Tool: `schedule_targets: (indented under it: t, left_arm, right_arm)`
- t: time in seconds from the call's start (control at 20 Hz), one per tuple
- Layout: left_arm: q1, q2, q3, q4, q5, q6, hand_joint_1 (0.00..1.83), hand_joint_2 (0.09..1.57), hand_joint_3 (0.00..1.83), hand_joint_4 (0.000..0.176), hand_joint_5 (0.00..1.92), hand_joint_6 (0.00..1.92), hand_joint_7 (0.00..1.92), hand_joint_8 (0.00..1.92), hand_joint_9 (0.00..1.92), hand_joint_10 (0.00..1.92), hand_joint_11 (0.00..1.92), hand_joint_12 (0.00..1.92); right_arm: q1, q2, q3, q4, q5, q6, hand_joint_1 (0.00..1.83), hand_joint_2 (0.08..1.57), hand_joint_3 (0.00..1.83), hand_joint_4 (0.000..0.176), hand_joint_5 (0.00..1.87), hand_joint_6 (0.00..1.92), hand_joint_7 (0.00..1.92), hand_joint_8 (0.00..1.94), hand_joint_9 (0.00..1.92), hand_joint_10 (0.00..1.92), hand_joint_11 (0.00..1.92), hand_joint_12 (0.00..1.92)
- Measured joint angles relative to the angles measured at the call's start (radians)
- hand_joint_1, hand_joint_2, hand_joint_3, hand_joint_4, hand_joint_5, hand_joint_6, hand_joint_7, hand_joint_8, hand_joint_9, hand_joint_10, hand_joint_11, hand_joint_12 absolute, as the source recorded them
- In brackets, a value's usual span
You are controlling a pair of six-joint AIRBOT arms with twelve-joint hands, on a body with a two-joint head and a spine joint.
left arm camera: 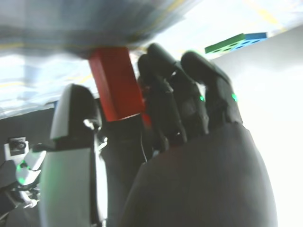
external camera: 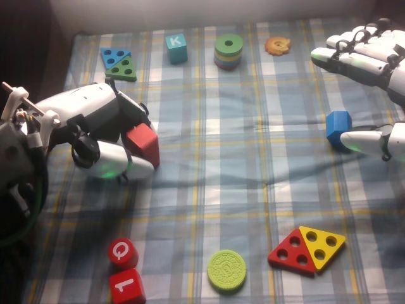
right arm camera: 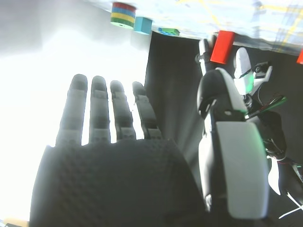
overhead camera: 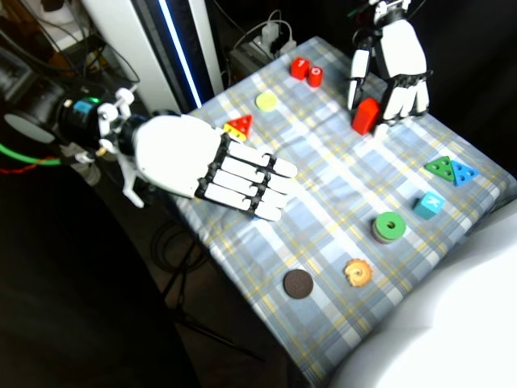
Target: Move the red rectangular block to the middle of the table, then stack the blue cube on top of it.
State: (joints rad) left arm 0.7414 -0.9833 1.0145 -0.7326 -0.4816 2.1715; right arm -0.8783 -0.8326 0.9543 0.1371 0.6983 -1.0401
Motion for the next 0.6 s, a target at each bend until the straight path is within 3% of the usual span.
schedule_targets:
  t: [0.1,0.2,0.25,0.35,0.4,0.5,0.6]
  left_arm:
    - [-0.006,0.003,-0.026,0.043,-0.016,-0.005,1.10,1.23,0.00,0.000,0.76,1.31,0.91,1.60,1.02,1.85,1.10,1.92]
    - [-0.036,0.014,-0.056,0.122,-0.036,-0.047,1.12,1.22,0.00,0.000,0.78,1.27,0.92,1.83,1.11,1.92,1.23,1.92]
    - [-0.050,0.014,-0.058,0.141,-0.041,-0.050,1.12,1.22,0.00,0.000,0.78,1.27,0.92,1.83,1.11,1.92,1.23,1.92]
    - [-0.089,0.008,-0.055,0.175,-0.059,-0.050,1.18,1.27,0.00,0.000,0.67,1.20,0.78,1.68,0.96,1.84,1.01,1.92]
    - [-0.103,-0.002,-0.047,0.182,-0.063,-0.050,1.20,1.27,0.00,0.000,0.65,1.18,0.77,1.63,0.92,1.74,0.93,1.91]
    - [-0.145,-0.050,-0.005,0.198,-0.039,-0.051,1.21,1.25,0.00,0.000,0.66,1.19,0.83,1.52,0.96,1.61,0.94,1.82]
    - [-0.179,-0.090,0.034,0.202,0.010,-0.052,1.20,1.27,0.00,0.000,0.63,1.22,0.78,1.62,1.01,1.75,1.02,1.91]
  right_arm:
    - [-0.002,0.000,0.000,0.003,-0.001,0.000,0.43,1.22,0.00,0.035,0.00,0.00,0.00,0.00,0.00,0.00,0.02,0.01]
    - [-0.002,0.000,0.000,0.000,0.000,0.001,0.41,1.22,0.00,0.029,0.00,0.00,0.00,0.00,0.00,0.00,0.02,0.02]
    - [-0.002,0.000,0.000,0.001,0.000,0.002,0.41,1.22,0.00,0.029,0.00,0.00,0.00,0.00,0.00,0.00,0.02,0.02]
    - [-0.002,0.000,0.000,0.001,0.000,0.003,0.41,1.23,0.00,0.026,0.00,0.00,0.00,0.00,0.00,0.00,0.00,0.34]
    - [-0.002,0.000,0.000,0.001,0.000,0.004,0.42,1.22,0.00,0.041,0.00,0.00,0.00,0.00,0.00,0.00,0.00,0.32]
    - [-0.002,0.000,0.000,0.000,0.001,0.004,0.41,1.22,0.00,0.031,0.00,0.00,0.00,0.00,0.00,0.00,0.00,0.56]
    - [-0.002,0.000,0.000,0.001,0.000,0.004,0.41,1.22,0.00,0.042,0.00,0.00,0.00,0.00,0.00,0.00,0.00,0.57]
